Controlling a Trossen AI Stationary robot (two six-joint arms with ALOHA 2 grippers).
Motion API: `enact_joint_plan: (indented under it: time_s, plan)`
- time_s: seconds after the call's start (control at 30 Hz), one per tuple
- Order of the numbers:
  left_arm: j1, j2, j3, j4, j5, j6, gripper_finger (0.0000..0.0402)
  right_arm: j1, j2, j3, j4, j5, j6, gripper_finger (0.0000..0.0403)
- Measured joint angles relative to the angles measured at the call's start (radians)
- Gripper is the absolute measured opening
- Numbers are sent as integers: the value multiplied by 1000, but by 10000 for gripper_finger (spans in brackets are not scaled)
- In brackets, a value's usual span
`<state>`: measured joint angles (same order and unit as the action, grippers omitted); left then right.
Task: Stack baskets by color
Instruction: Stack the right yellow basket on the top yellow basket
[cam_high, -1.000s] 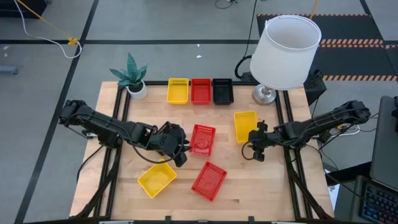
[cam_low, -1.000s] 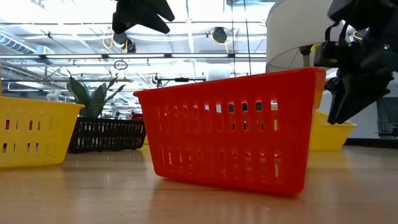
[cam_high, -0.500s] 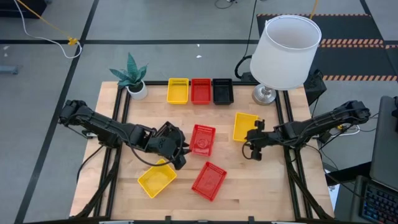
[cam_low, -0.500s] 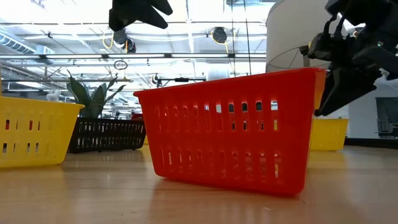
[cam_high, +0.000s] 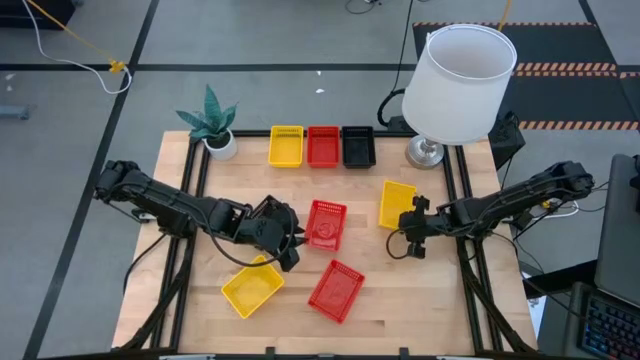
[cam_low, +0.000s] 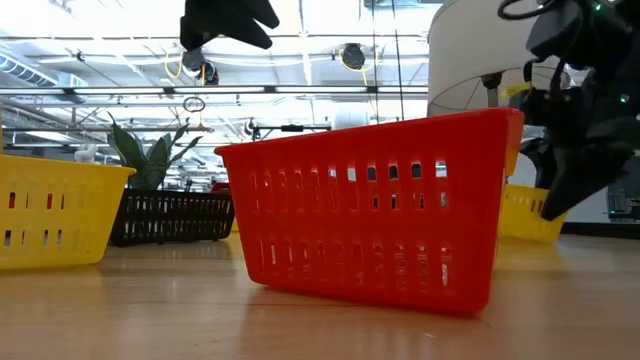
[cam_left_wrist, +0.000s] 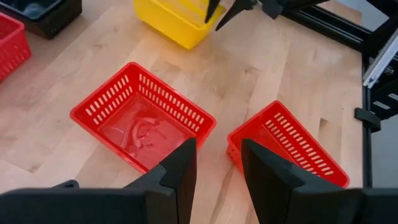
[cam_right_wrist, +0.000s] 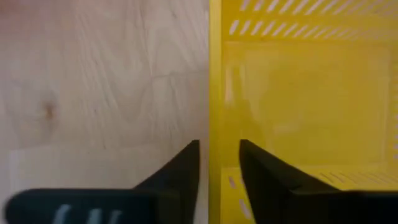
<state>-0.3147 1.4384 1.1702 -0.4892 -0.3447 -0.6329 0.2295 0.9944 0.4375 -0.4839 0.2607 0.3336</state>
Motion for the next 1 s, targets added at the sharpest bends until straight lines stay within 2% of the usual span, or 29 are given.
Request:
enact_joint_plan:
  time_s: [0.13,0.2,0.37,0.57,0.67,0.8,0.9,1.0]
  plan:
    - [11,0,0,8,1,1,127,0,2,15,2,-1,-15,28]
    - [14,0,0,23,3,1,127,0,2,37,2,0,-32,8]
    - [19,0,0,99,24,37,127,-4,2,120,1,-4,-47,9]
    - [30,0,-1,233,32,191,131,-22,19,275,-6,-37,-64,4]
    - [45,0,-1,282,33,250,156,-35,46,360,-8,-54,-97,3]
    - [73,0,-1,329,47,291,218,-54,104,465,-19,-59,-115,2]
    - [93,0,42,294,75,316,260,-73,155,533,-14,-109,-134,2]
    - [110,-1,111,250,83,367,279,-88,210,587,-14,-147,-145,2]
